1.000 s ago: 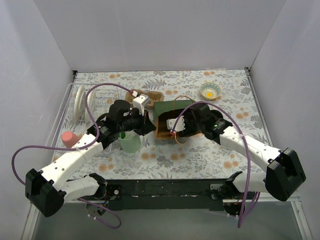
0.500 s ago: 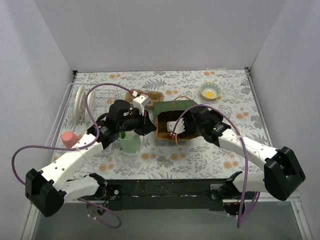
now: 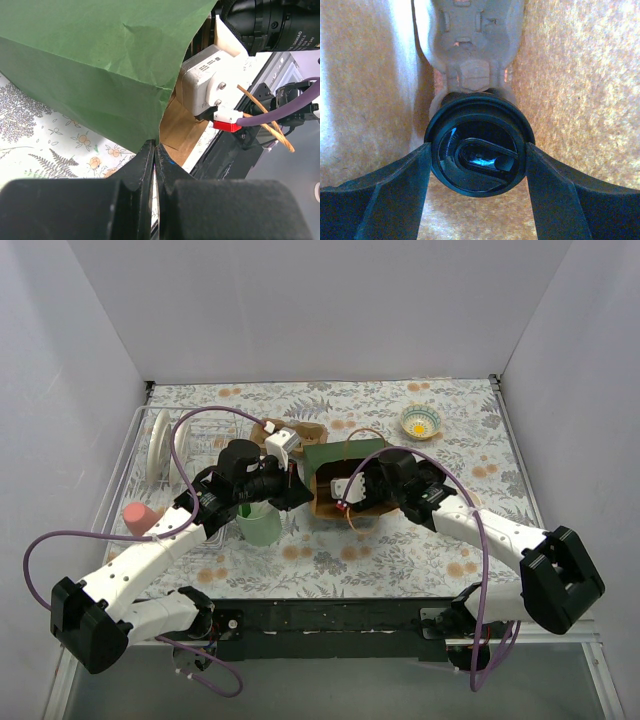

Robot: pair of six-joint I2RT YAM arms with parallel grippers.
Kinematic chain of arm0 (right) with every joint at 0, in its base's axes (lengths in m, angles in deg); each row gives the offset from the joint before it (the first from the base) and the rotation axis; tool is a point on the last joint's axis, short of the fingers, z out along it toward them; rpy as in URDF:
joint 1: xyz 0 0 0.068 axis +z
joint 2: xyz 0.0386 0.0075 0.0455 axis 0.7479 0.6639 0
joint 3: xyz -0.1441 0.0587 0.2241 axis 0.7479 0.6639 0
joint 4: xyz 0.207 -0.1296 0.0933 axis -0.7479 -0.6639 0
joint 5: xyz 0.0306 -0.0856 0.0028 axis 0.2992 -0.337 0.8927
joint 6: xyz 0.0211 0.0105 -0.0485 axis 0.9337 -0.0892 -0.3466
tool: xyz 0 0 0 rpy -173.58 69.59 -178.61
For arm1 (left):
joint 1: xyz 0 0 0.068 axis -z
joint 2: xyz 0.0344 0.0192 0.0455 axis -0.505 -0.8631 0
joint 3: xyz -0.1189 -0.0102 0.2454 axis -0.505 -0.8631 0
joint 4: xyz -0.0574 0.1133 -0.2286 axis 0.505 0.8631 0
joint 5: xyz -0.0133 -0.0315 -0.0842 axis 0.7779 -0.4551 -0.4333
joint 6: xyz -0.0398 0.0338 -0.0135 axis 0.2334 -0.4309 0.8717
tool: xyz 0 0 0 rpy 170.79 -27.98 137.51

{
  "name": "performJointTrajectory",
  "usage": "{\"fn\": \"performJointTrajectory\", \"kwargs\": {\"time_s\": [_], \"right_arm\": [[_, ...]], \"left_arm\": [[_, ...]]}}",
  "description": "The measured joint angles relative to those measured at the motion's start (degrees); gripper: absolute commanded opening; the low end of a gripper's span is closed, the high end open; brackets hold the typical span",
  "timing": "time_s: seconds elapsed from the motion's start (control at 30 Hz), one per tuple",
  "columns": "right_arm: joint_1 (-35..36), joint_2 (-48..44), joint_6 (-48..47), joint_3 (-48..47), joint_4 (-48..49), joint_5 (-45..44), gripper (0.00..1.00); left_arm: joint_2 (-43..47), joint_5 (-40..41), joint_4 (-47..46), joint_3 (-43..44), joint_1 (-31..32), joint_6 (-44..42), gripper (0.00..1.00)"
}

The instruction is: Pack the takeout coffee

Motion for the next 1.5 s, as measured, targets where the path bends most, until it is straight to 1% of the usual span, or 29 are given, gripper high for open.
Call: {"fn": "performJointTrajectory", "kwargs": {"time_s": [0.17,0.5,0.73,0.83,1.07,1.5], "right_arm": [[0.0,-0.4,0.7,-0.1,-0.4,0.0,0.18],[0.0,-1.1,2.3,-2.8,-6.6,0.0,0.17],[-0.2,-0.9,3.5,-3.0,-7.8,0.2,0.17],[-0.6,-0.6,3.7,-3.0,-7.4,0.3,0.17],[-1.4,0.5,4.6,-0.8,-2.8,0.4,0.17],[-2.7,1.9,5.8,0.4,2.0,1.7,0.21]], "left_arm": [[-0.1,0.0,0.0,0.0,0.0,0.2,0.0],[-1.2,0.0,-0.4,0.0,0.0,-0.1,0.0],[-1.2,0.0,-0.5,0.0,0.0,-0.2,0.0],[-1.2,0.0,-0.5,0.0,0.0,-0.3,0.0],[-1.2,0.0,-0.4,0.0,0.0,-0.5,0.0],[-1.2,0.1,-0.5,0.0,0.0,-0.7,0.0]]}}
